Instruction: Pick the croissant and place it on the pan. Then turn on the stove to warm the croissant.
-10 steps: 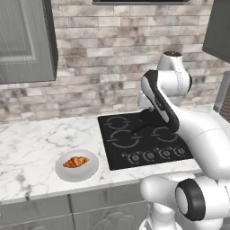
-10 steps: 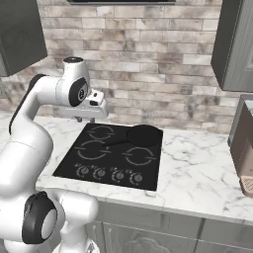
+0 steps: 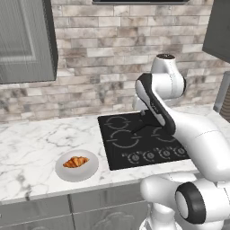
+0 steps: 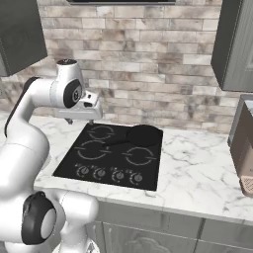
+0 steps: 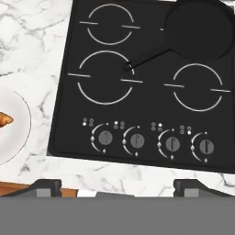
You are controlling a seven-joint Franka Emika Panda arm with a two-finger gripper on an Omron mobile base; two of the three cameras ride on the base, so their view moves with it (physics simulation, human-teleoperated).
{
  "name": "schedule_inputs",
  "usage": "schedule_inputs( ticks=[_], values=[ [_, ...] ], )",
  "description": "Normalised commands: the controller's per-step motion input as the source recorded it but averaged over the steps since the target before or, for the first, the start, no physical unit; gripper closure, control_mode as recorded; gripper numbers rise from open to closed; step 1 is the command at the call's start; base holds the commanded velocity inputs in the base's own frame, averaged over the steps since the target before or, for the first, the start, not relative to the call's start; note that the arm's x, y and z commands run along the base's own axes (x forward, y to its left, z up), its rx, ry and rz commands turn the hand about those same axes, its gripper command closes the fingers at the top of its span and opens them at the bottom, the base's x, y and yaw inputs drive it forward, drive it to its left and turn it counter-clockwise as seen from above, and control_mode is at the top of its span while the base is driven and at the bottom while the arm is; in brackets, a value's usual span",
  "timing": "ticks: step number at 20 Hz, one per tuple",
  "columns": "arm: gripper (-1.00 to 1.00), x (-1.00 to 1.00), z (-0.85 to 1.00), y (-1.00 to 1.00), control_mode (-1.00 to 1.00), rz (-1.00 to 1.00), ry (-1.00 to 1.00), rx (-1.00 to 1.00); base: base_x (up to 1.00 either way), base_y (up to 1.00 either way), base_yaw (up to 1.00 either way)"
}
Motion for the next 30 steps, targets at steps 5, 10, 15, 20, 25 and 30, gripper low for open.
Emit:
schedule_inputs(
  ticks=[5, 10, 15, 20, 25, 30],
  values=[
    [-1.00, -0.07, -0.14, 0.37, -1.00, 0.07, 0.00, -0.02, 0.00, 0.00, 0.00],
    [-1.00, -0.09, -0.16, 0.34, -1.00, 0.08, 0.00, -0.02, 0.00, 0.00, 0.00],
    [-1.00, -0.06, -0.08, 0.28, -1.00, 0.10, 0.01, 0.01, 0.00, 0.00, 0.00],
    [-1.00, -0.07, -0.06, 0.27, -1.00, 0.13, 0.01, 0.09, 0.00, 0.00, 0.00],
    [-1.00, -0.04, -0.11, 0.28, -1.00, 0.17, 0.00, 0.10, 0.00, 0.00, 0.00],
    [-1.00, -0.04, -0.19, 0.31, -1.00, 0.19, 0.00, 0.03, 0.00, 0.00, 0.00]
  ],
)
